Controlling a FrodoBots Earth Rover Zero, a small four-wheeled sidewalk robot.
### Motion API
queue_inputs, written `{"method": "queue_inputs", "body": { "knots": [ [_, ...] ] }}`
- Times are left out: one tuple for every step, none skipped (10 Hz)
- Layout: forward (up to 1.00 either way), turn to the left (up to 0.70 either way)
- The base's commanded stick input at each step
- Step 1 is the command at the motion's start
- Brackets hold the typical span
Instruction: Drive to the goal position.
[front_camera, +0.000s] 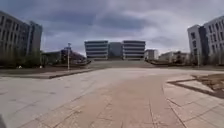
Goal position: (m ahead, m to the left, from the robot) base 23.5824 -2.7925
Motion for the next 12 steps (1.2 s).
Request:
{"method": "queue_inputs", "body": {
  "knots": [
    [0.70, -0.20],
    [0.70, -0.19],
    [0.70, -0.11],
    [0.70, 0.00],
    [0.70, -0.03],
    [0.70, -0.06],
    [0.70, -0.10],
    [0.70, -0.10],
    [0.70, -0.03],
    [0.70, -0.02],
    [0.70, -0.06],
    [0.70, -0.08]
  ]
}}
